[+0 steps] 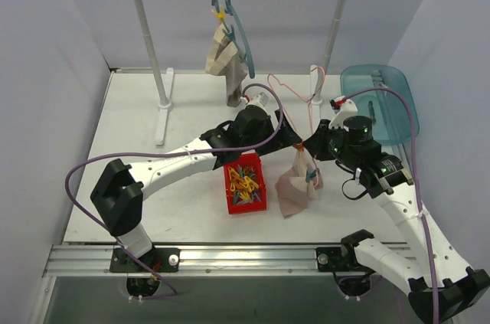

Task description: Remove the underwear clipped to the hanger

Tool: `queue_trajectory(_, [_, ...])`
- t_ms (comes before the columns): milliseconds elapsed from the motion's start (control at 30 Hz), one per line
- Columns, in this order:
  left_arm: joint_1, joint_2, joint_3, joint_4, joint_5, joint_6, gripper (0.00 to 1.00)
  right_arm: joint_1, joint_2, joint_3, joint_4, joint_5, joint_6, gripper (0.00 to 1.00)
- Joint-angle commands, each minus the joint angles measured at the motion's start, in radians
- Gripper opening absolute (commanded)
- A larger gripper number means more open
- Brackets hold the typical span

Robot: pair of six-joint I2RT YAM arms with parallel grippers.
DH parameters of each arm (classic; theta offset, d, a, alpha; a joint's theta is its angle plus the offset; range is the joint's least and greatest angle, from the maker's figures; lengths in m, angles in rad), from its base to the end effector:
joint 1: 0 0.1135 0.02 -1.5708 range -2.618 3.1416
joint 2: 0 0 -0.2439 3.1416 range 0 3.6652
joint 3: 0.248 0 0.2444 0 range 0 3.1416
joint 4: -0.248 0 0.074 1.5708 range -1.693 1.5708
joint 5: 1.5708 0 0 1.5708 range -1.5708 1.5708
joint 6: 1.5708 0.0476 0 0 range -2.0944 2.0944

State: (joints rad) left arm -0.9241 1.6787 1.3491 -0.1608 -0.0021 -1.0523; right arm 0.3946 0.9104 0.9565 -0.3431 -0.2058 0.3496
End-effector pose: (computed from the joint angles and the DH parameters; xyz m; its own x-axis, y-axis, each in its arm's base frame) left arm 0.2394 -0.3169 0.2788 -0.8329 -0.3384 -0.4380 0.1485 0.6258 -0.7657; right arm 0.1990 0.0934 0.3417 -0.4445 0.1781 -0.8779 -0.4305 0.8170 0.3837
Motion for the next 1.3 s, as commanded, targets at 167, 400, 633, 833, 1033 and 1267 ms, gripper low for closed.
queue_trajectory(167, [-0.001,-0.024,0.041,0.05,-0.053,-0.052,0.93,0.009,-0.001,0.004,0.056,0.009,-0.015,0.0])
queue_trajectory(400, [0.004,-0.037,0.036,0.089,-0.104,-0.072,0.93,0.012,-0.002,0.007,0.055,0.014,-0.017,0.0])
queue_trajectory(633, [0.002,0.059,0.123,0.084,0.002,-0.064,0.94,0.013,0.001,0.016,0.052,0.02,-0.017,0.0])
queue_trajectory(833, [-0.009,0.093,0.134,0.09,0.082,-0.037,0.95,0.013,0.008,0.025,0.052,0.029,-0.015,0.0])
queue_trajectory(1033, [-0.001,0.095,0.114,0.087,0.139,0.005,0.91,0.013,0.016,0.037,0.049,0.045,-0.014,0.0])
queue_trajectory(1267, [0.022,0.073,0.036,0.18,0.197,0.002,0.56,0.013,0.016,0.047,0.05,0.059,-0.014,0.0])
